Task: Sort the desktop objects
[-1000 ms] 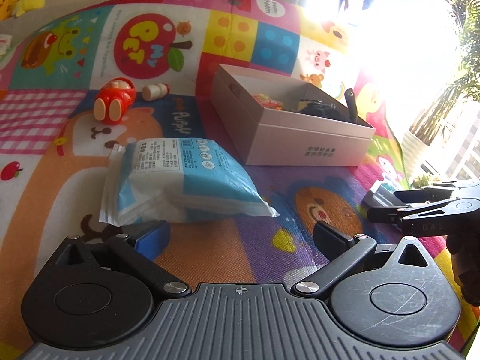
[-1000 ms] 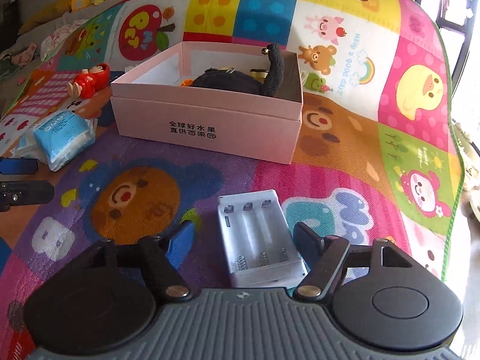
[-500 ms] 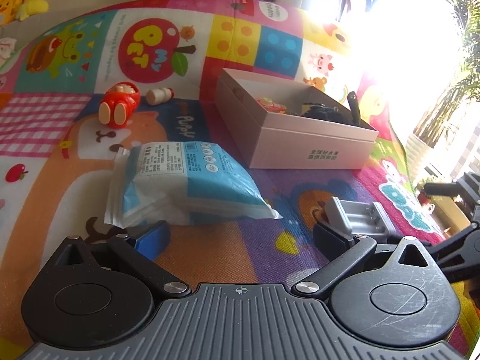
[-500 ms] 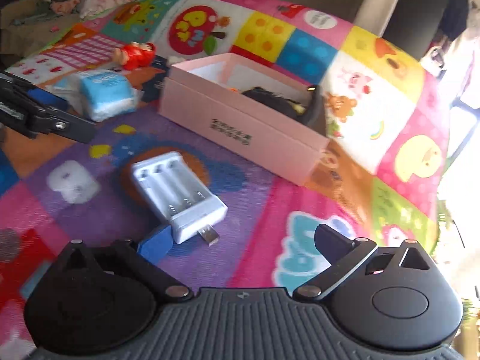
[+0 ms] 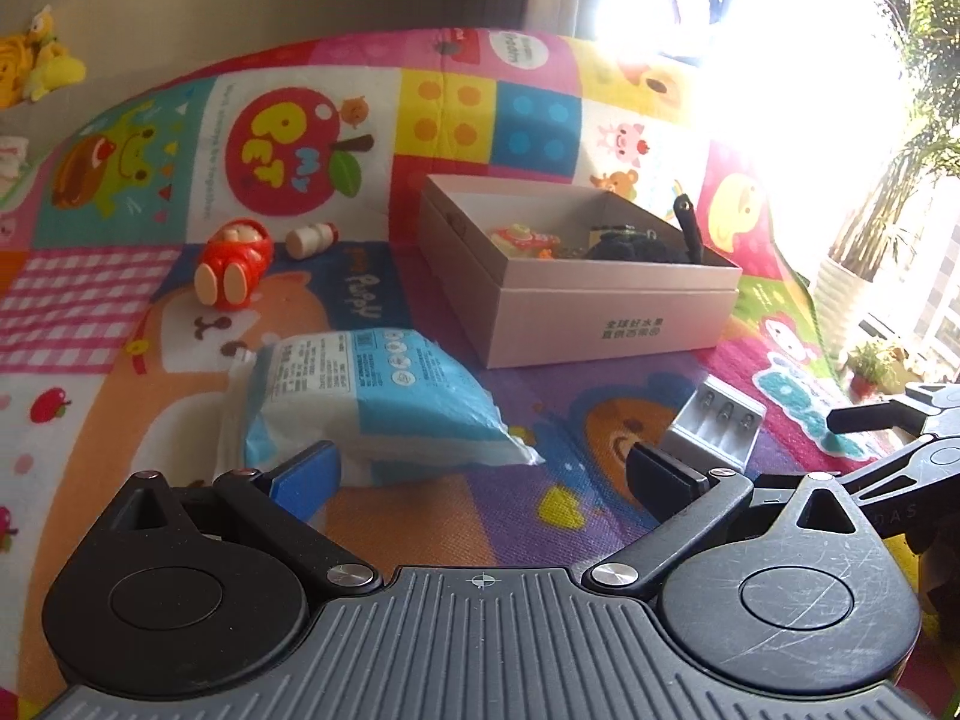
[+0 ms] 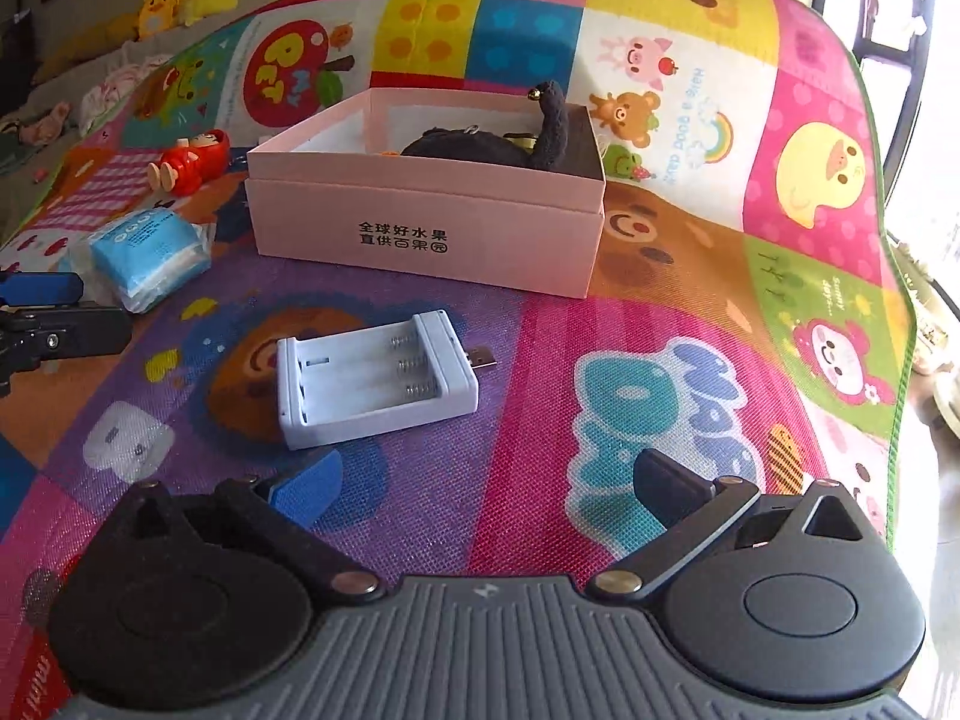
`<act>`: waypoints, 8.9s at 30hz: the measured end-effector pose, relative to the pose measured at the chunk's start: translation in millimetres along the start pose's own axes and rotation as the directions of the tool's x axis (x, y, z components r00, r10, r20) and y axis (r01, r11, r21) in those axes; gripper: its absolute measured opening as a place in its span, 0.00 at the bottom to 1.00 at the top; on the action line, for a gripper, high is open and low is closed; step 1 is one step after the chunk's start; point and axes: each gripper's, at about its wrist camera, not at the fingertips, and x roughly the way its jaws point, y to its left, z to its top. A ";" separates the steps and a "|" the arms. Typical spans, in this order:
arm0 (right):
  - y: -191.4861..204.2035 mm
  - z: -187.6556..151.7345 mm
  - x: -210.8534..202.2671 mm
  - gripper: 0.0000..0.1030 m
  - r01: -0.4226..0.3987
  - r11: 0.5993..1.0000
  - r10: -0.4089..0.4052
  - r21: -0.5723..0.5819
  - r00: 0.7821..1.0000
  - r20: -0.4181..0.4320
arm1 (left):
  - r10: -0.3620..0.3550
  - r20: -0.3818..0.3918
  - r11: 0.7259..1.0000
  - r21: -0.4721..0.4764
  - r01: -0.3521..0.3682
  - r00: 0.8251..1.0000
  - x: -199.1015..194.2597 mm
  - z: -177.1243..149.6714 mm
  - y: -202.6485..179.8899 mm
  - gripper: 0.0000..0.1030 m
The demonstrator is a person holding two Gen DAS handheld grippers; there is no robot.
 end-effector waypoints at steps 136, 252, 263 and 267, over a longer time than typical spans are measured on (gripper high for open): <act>26.3 243.2 131.3 0.89 0.062 0.992 -0.054 0.112 0.996 -0.072 | -0.006 -0.013 0.990 -0.143 0.004 1.000 47.8 51.3 68.4 0.97; 195.9 229.9 96.4 1.00 -0.403 0.914 0.402 0.035 0.896 -0.189 | 0.197 -0.059 0.924 -0.323 -0.205 0.979 33.8 14.2 122.0 1.00; 255.9 253.5 199.1 0.50 -0.260 0.966 0.249 0.011 0.914 -0.320 | 0.162 -0.035 0.919 -0.359 -0.163 0.986 30.1 11.9 129.0 1.00; 243.4 244.3 155.3 0.50 -0.287 0.954 0.259 -0.082 0.932 -0.254 | 0.162 -0.035 0.919 -0.358 -0.163 0.986 30.4 12.2 129.2 1.00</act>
